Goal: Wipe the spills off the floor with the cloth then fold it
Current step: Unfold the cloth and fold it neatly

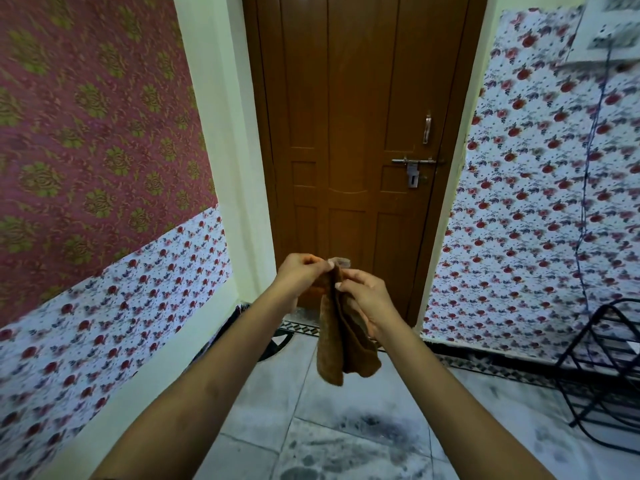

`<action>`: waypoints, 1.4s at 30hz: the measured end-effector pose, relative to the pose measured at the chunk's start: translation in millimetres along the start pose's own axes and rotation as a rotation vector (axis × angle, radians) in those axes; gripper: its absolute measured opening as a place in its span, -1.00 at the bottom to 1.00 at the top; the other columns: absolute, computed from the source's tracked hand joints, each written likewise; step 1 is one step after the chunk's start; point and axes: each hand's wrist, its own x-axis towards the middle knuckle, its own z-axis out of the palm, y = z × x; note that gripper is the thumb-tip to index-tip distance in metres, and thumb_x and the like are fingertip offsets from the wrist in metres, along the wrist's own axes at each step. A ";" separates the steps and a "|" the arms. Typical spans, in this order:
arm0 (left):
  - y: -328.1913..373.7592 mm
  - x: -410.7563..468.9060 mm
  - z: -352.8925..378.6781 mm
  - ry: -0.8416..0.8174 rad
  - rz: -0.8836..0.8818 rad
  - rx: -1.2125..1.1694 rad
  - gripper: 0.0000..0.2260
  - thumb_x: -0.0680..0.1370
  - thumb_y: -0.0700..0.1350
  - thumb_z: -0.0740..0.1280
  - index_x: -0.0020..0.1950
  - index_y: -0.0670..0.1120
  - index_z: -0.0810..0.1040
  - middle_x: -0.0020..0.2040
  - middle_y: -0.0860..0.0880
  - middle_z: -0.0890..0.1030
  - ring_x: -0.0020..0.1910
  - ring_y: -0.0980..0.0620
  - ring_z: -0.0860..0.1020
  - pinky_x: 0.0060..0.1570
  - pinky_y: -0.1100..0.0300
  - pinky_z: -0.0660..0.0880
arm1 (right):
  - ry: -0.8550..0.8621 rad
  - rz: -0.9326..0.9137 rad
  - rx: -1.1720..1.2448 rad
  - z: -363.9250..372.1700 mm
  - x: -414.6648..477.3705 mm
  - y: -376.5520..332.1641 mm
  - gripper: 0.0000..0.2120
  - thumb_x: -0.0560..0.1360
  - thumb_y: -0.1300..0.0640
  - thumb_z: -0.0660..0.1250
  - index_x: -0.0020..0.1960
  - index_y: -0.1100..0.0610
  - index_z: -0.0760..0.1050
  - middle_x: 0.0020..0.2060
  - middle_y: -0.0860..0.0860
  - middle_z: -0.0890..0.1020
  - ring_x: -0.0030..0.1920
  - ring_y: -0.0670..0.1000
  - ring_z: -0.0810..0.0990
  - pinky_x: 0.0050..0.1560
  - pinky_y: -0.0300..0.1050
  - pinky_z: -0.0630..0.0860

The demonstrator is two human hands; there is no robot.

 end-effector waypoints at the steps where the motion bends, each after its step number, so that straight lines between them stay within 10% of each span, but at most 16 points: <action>1: 1.7 -1.0 -0.8 -0.016 -0.011 -0.008 -0.64 0.41 0.11 0.44 0.01 -0.14 0.58 0.00 -0.14 0.64 0.08 -0.12 0.59 0.13 -0.01 0.53 | -0.036 -0.012 -0.011 -0.3 -3.1 -0.8 -0.74 0.51 0.35 0.24 0.16 0.17 0.53 -0.04 0.17 0.63 0.02 0.20 0.62 -0.09 -0.07 0.60; 3: 1.1 0.4 -3.6 -0.044 -0.048 0.002 -0.32 0.21 0.32 0.48 0.11 -0.16 0.56 0.06 -0.15 0.63 0.15 -0.14 0.55 0.25 -0.10 0.42 | -0.094 -0.034 -0.024 -2.0 -7.4 -1.1 -0.65 0.51 0.39 0.18 0.20 0.12 0.51 -0.01 0.15 0.63 0.06 0.18 0.60 -0.09 -0.13 0.56; 7: 1.0 3.9 -5.9 -0.010 -0.069 -0.040 -0.84 0.43 -0.11 0.44 -0.07 -0.15 0.58 -0.10 -0.15 0.65 0.05 -0.14 0.59 0.27 -0.11 0.40 | -0.158 -0.085 0.048 -2.5 -10.7 -2.5 -0.57 0.46 0.50 0.13 0.18 0.10 0.47 0.02 0.08 0.61 0.06 0.06 0.58 -0.06 -0.18 0.54; 11: 5.4 1.5 -8.6 -0.080 -0.083 -0.162 -0.95 0.47 -0.27 0.38 -0.08 -0.18 0.58 -0.17 -0.15 0.63 -0.14 -0.08 0.62 0.09 -0.01 0.54 | -0.130 -0.181 -0.015 -7.5 -12.2 -1.6 -0.60 0.41 0.46 0.32 0.19 0.18 0.44 0.00 0.05 0.61 0.02 -0.05 0.59 -0.17 -0.32 0.54; 19: 3.1 1.7 -8.3 -0.048 -0.064 -0.169 -0.95 0.48 -0.29 0.37 -0.07 -0.20 0.58 -0.15 -0.15 0.63 -0.07 -0.09 0.60 0.19 -0.07 0.49 | 0.010 -0.413 -0.320 -4.9 -8.5 3.6 -0.75 0.39 0.27 0.45 0.03 0.10 0.52 -0.13 -0.07 0.62 -0.10 -0.15 0.62 -0.12 -0.27 0.58; 32: -2.1 4.6 -0.2 -0.056 -0.021 -0.059 -0.95 0.45 -0.25 0.41 -0.20 -0.13 0.60 -0.15 -0.17 0.64 0.06 -0.21 0.59 0.21 -0.13 0.47 | 0.111 -0.140 0.270 -5.3 -2.4 6.5 -0.87 0.53 0.25 0.29 0.07 0.19 0.49 0.04 0.20 0.62 0.07 0.12 0.62 0.04 -0.10 0.59; 42: 5.0 1.2 3.7 -0.090 -0.047 -0.155 -0.83 0.54 -0.05 0.33 -0.09 -0.15 0.60 -0.17 -0.11 0.64 -0.10 -0.05 0.61 0.14 0.00 0.51 | 0.111 -0.320 -0.169 -0.4 -4.1 15.0 -0.75 0.53 0.28 0.28 0.18 0.17 0.56 0.12 0.05 0.60 0.13 0.00 0.56 0.07 -0.25 0.51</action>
